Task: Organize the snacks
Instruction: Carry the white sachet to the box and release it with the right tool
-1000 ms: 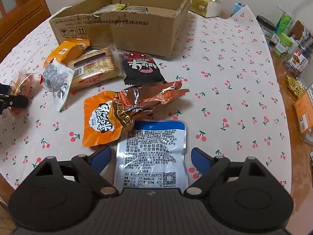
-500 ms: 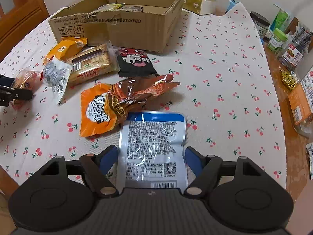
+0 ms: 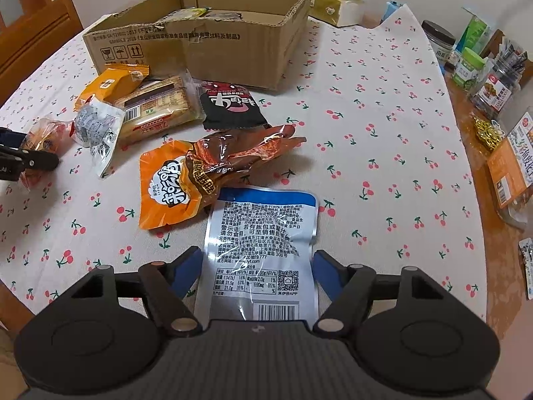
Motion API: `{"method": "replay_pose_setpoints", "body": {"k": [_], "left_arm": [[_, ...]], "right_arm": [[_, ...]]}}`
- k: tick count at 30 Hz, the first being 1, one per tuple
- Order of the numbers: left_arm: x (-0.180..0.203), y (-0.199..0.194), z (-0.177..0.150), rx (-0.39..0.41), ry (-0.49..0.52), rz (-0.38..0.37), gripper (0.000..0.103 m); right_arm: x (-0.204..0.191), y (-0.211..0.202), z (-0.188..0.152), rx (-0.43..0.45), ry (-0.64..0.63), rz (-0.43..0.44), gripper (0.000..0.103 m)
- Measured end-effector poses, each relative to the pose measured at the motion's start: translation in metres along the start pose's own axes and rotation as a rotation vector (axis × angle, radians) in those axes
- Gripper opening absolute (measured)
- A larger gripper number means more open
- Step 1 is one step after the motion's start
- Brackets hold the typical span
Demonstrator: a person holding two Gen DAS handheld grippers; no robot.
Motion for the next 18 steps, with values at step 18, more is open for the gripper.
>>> {"method": "replay_pose_setpoints", "body": {"k": [18], "left_arm": [[-0.009,-0.038,0.026,0.023,-0.027,0.049,0.055]], "right_arm": [[0.034,-0.038,0.033,0.049,0.010,-0.100,0.077]]}}
Point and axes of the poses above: each gripper's, at about its wrist camera, not at the fingertips, and y roughly the way its jaws point, x to its right, z to its top, the point moved 10 cm from there along y, roughly the way its jaws point, and after that the axes turned 8 degrees about x, right-handed, at the moved point
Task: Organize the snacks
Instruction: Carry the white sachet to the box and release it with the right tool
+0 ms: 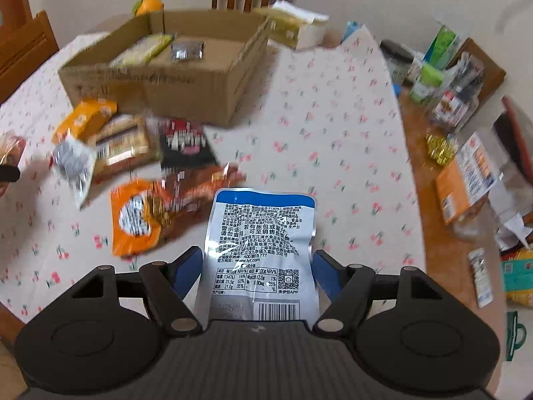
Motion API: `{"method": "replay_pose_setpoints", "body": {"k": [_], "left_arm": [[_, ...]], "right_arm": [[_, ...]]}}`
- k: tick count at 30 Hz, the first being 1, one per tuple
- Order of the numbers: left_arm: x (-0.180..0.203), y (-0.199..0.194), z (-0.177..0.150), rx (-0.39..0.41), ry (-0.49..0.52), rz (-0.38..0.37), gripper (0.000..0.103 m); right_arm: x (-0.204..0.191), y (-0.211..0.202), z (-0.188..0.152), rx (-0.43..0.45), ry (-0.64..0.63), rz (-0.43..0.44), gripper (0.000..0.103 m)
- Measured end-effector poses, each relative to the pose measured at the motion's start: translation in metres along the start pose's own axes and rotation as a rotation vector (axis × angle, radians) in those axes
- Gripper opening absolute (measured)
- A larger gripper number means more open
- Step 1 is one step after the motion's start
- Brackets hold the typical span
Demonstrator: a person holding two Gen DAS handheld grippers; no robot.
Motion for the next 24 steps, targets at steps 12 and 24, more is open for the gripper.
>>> {"method": "replay_pose_setpoints", "body": {"k": [12,24], "left_arm": [[0.022,-0.031,0.046,0.085,0.028,-0.048,0.055],[0.014,-0.034,0.060,0.121,0.033,-0.022,0.055]], "right_arm": [[-0.022,-0.018,0.092,0.166,-0.086,0.069,0.077],[-0.055,0.018,0.196,0.267,-0.158,0.147,0.077]]}}
Point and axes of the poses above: each gripper's, at about its wrist camera, not at the fingertips, and y roughly the way its jaws point, x to its right, z to its top, the point moved 10 cm from there along y, roughly the way its jaws point, and after that the axes turned 8 degrees about x, right-handed, at the moved point
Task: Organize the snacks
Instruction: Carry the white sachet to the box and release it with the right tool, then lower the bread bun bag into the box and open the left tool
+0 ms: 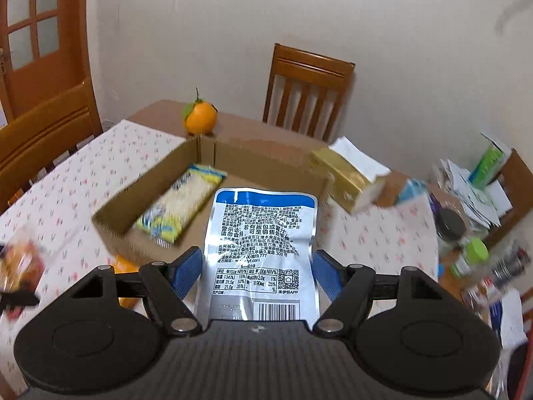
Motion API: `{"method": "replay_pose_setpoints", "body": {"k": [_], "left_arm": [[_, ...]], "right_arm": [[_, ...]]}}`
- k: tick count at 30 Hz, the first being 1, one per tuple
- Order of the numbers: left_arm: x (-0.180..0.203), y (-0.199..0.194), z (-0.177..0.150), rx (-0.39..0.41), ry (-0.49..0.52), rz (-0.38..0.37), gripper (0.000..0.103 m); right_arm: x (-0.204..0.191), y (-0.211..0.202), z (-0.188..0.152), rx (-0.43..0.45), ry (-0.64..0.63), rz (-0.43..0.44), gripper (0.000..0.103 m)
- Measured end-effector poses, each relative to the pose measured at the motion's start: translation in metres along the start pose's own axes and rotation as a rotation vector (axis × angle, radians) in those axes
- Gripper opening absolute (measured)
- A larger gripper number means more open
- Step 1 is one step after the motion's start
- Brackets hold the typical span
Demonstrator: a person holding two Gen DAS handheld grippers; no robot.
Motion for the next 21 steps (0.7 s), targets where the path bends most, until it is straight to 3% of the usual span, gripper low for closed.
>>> {"method": "replay_pose_setpoints", "body": {"k": [8,18,21], "left_arm": [[-0.022,0.007,0.007,0.004,-0.039,0.034,0.055],[-0.032,0.012,0.020,0.010,-0.064,0.056,0.055],[-0.029,0.015,0.022,0.008,-0.062,0.050,0.055]], "right_arm": [[0.002,0.069,0.038,-0.008,-0.005,0.011,0.077],[0.018,0.142,0.048,-0.051,0.008,-0.010,0.078],[0.019,0.147,0.044,-0.062,0.009,-0.013,0.090]]}}
Point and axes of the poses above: each gripper's, at about its wrist camera, not at the fingertips, and y roughly the way its jaws point, x to its right, z to its top, the point moved 10 cm from there along y, roughly the way its jaws point, and after that the axes turned 8 degrees about x, right-handed, at the moved point
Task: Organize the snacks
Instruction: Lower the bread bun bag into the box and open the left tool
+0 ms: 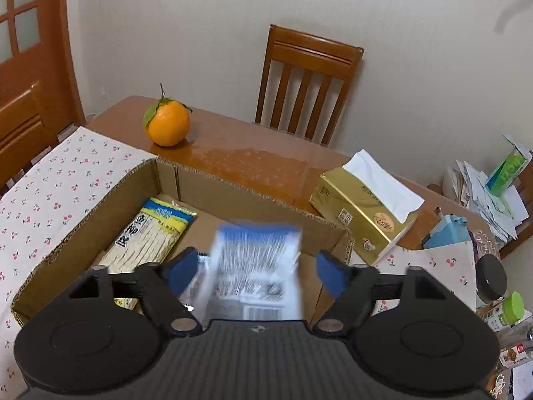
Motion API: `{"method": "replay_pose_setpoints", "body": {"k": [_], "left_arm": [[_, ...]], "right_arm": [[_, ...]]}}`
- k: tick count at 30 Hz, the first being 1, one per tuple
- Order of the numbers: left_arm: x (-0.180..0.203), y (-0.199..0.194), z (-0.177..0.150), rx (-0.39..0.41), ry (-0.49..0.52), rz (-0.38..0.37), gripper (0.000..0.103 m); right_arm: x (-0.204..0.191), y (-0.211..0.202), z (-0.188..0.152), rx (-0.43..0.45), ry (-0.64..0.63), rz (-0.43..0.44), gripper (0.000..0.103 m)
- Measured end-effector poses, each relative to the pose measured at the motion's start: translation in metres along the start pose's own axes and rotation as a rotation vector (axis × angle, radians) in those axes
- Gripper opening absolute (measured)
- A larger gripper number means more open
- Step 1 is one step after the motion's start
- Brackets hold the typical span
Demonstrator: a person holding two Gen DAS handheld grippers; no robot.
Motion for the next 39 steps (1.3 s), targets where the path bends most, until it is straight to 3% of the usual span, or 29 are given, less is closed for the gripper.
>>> {"method": "replay_pose_setpoints", "body": {"k": [3,12,24,39], "left_arm": [[0.004,0.002,0.003,0.001,0.002,-0.012,0.055],[0.023,0.010,0.017,0.004,0.040,-0.053,0.055],[0.060,0.021,0.049,0.053,0.097,-0.110,0.055],[0.094,0.064,0.087,0.076,0.153,-0.147,0.055]], "right_arm": [[-0.004,-0.013,-0.003,0.021,0.001,0.014,0.103],[-0.016,-0.080,-0.026,0.054,0.049,0.027,0.103],[-0.025,-0.157,-0.092,0.026,0.089,-0.079,0.103],[-0.017,-0.191,-0.130,-0.010,0.180,-0.108,0.103]]}}
Point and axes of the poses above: each gripper's, at about its wrist camera, not at the fingertips, and y roughly the way its jaws point, x to its right, z to its top, the point moved 10 cm from there along y, roughly the way its jaws point, and after that the axes turned 8 degrees about x, right-handed, at the moved point
